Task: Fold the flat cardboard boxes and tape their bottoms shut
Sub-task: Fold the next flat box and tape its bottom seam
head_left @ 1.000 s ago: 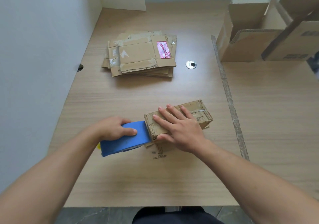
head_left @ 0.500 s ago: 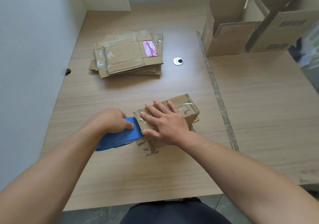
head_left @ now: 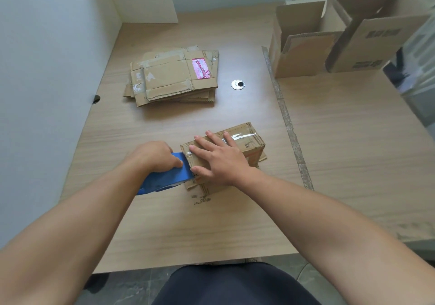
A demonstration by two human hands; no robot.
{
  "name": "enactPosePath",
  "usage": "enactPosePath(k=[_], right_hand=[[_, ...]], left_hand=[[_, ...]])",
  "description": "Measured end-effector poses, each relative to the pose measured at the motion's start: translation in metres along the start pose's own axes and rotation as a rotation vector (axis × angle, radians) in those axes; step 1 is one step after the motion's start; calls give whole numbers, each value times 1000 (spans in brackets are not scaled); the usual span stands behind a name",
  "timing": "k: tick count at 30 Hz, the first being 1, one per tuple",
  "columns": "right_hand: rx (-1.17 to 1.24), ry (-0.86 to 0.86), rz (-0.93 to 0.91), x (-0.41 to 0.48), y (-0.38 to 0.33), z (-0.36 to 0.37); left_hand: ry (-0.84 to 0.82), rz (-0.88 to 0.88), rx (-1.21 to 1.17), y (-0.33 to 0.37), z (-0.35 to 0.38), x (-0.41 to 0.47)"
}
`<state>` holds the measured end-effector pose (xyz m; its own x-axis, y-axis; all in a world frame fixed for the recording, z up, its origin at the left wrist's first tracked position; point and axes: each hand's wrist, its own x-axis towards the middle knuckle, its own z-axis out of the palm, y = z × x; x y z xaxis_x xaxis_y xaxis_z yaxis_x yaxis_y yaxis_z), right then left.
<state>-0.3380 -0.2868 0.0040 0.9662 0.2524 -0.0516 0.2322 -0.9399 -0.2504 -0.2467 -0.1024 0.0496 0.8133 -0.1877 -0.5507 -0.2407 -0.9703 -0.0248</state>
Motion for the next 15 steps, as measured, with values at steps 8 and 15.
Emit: enactPosePath(k=[8,15], right_hand=[[-140,-30,-23,-8,4,5],[-133,-33,-43,-8,10,0]], left_hand=[[-5,-8,-16,12,3,-6],[67,-23,-123,4,37,-28]])
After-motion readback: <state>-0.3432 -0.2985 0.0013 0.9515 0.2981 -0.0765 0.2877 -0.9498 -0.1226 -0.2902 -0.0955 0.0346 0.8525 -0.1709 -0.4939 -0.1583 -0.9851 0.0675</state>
